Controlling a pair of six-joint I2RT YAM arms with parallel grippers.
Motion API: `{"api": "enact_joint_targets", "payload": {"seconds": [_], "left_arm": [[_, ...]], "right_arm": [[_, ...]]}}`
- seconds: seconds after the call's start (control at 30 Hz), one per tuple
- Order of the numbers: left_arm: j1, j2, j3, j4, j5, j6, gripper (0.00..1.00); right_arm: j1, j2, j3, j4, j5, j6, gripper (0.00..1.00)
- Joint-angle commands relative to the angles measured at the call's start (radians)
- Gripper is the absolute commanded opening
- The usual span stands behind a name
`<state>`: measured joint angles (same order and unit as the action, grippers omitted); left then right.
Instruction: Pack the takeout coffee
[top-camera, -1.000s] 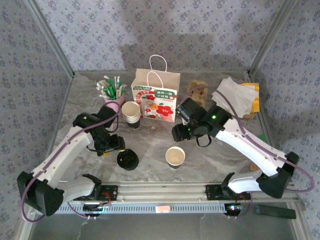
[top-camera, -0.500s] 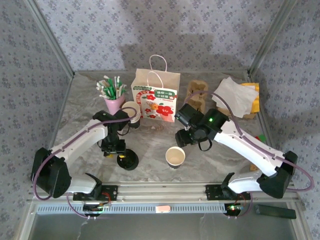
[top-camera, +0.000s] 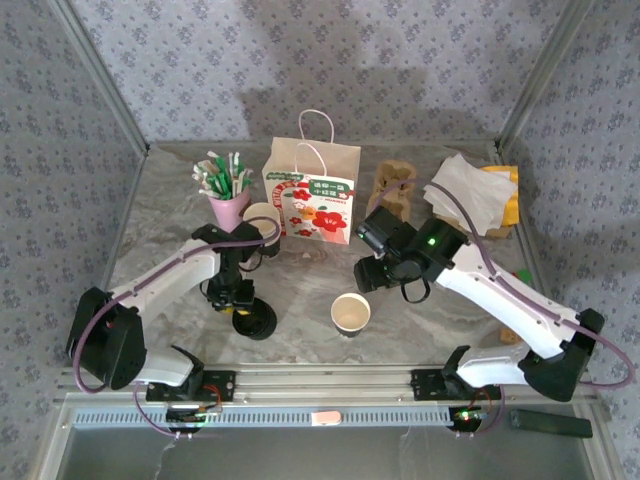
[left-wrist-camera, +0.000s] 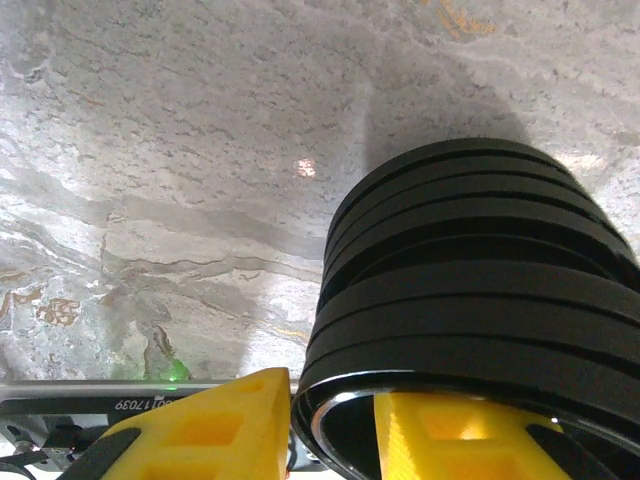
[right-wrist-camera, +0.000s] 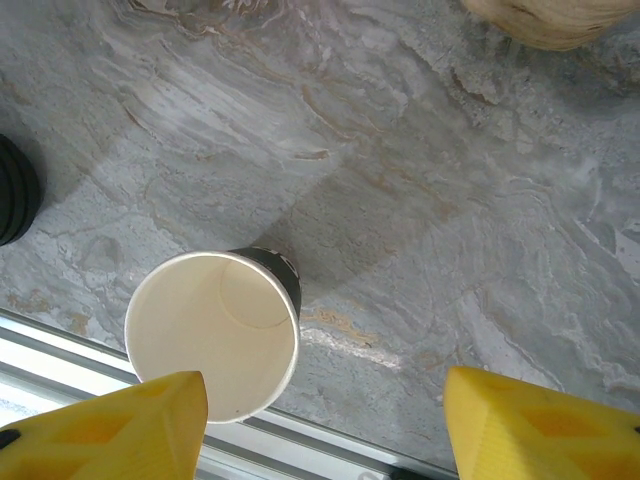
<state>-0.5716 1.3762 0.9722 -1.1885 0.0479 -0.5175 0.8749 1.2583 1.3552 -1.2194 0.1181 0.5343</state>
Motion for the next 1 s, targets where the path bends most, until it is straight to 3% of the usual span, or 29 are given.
{"api": "enact_joint_targets", "payload": {"seconds": [0.0, 0.17, 0.37, 0.97], "left_arm": [[0.000, -0.023, 0.002, 0.009, 0.006, 0.022, 0.24], [0.000, -0.025, 0.011, 0.001, 0.003, 0.037, 0.15], [0.000, -0.046, 0.013, -0.005, -0.009, 0.034, 0.12], [0.002, -0.070, 0.081, -0.060, -0.007, 0.041, 0.11]], "right_arm": [[-0.002, -0.032, 0.031, -0.040, 0.033, 0.018, 0.66], [-0.002, -0.042, 0.024, -0.035, 0.049, 0.026, 0.66], [-0.002, -0.040, 0.019, -0.036, 0.054, 0.040, 0.66], [-0.023, -0.036, 0.047, -0.037, 0.040, 0.033, 0.66]]}}
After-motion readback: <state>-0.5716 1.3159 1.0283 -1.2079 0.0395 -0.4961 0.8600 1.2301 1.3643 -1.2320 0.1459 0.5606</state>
